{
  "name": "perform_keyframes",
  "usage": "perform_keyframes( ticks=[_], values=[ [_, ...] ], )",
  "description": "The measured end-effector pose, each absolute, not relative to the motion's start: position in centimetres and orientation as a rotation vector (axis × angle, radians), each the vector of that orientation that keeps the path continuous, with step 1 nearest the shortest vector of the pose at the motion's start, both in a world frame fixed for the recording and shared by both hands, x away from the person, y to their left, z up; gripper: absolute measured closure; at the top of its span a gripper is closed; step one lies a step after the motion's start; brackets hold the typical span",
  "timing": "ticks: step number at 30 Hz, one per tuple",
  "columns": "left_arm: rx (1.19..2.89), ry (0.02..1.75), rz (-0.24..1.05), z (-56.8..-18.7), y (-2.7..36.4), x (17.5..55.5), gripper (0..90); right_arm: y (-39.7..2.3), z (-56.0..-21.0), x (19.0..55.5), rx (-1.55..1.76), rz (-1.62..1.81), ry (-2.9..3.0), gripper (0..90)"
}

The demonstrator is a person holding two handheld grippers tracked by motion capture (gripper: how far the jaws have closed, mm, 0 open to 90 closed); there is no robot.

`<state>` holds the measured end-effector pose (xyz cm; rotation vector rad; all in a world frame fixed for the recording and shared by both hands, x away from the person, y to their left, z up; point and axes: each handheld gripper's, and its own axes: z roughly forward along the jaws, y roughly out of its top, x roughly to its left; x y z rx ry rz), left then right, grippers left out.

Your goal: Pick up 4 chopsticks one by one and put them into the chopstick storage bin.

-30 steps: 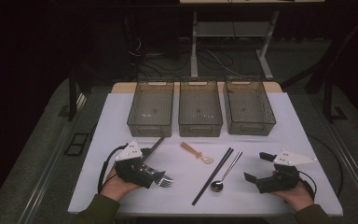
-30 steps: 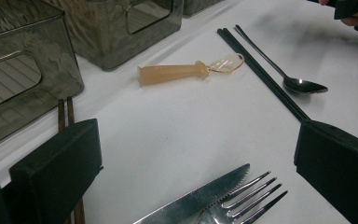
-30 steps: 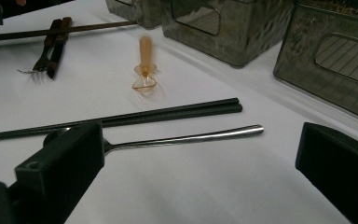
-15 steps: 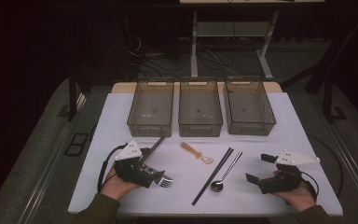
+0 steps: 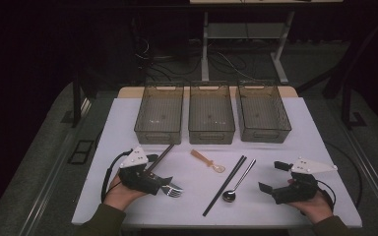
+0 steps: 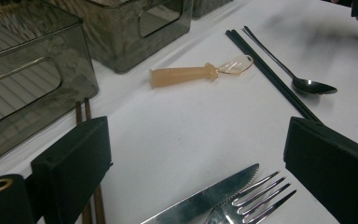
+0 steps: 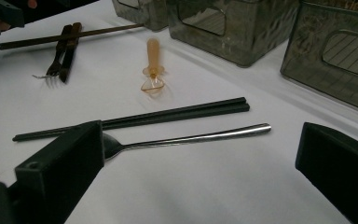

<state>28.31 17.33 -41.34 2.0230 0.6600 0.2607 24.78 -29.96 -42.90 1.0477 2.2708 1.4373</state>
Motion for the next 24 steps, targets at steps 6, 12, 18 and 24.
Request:
perform_keyframes(
  ticks=[6, 12, 18, 24],
  values=[
    [2.028, 0.674, 0.262, -41.5, 18.0, 28.5, 12.2, -30.0, -43.0, 24.9, 1.037, 1.440, 2.277, 1.2],
    [2.036, 0.681, 0.275, -41.3, 18.5, 28.5, 14.8, -30.0, -43.0, 24.9, 1.038, 1.438, 2.275, 1.2],
    [2.042, 0.685, 0.282, -41.4, 19.0, 28.5, 18.5, -30.1, -43.0, 25.0, 1.039, 1.433, 2.270, 1.2],
    [2.042, 0.690, 0.283, -41.4, 19.5, 28.6, 23.2, -30.5, -43.1, 25.1, 1.061, 1.432, 2.263, 1.2]
  ],
)
